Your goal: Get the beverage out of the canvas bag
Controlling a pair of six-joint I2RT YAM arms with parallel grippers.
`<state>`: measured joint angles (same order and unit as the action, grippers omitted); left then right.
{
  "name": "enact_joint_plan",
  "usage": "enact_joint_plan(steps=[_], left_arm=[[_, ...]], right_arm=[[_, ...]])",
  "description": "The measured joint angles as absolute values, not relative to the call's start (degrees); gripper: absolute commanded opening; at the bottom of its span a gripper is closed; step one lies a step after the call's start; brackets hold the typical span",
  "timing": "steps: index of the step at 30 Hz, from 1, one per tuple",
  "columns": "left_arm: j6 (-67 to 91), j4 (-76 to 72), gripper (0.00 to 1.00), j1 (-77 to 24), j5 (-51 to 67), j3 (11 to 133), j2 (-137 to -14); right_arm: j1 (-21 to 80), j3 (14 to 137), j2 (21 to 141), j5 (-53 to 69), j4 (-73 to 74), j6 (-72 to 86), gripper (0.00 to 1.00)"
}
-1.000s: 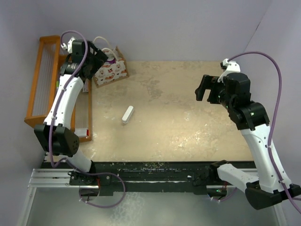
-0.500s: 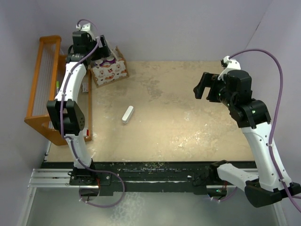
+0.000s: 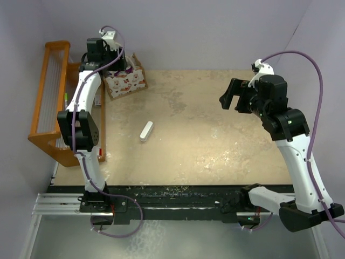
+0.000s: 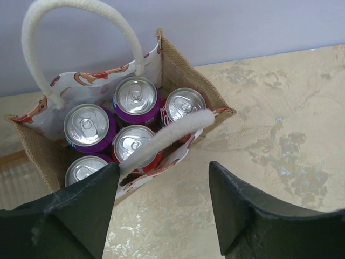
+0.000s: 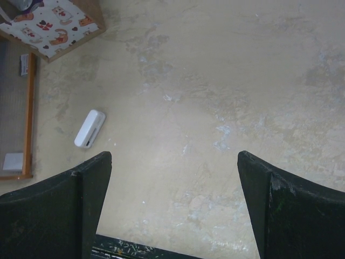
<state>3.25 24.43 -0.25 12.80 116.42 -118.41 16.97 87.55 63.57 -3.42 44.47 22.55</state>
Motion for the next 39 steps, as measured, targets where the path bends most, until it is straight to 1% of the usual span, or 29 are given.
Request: enact_joint_plan(steps=[3,7,12,18,19,25,34,39], left_arm=[[3.7,24.4,0.45,-0.1,14.6,116.5,-118.4],[6.5,24.4,0.3,0.1,18.9,116.6,-118.6],[8.8,25.6,0.14,-0.7,22.8,116.8,-119.1],[10.0,26.5,0.01,-4.1,24.0,115.7,-119.0],[10.1,26.6,0.0,-5.0,24.1,115.6,-119.0],[11.7,28.7,0.0,-11.4,25.0,116.7,-119.3],[15.1,31.2,0.0,-18.4,26.9,119.7,-120.8],[15.9,32.4,0.0,-24.9,26.9,119.0,-120.7]], right_arm=[[17.0,88.1,64.4,-3.4,44.4,22.5,1.0],[17.0,88.2,64.8,-3.2,44.4,22.5,1.0],[17.0,88.2,64.8,-3.2,44.4,22.5,1.0],[17.0,87.8,64.1,-3.2,44.2,22.5,1.0],[17.0,87.6,63.8,-3.2,44.3,22.5,1.0],[17.0,86.5,62.3,-3.2,44.3,22.5,1.0],[17.0,84.3,60.8,-3.2,44.3,22.9,1.0],[17.0,83.5,59.9,-3.2,44.3,23.3,1.0]])
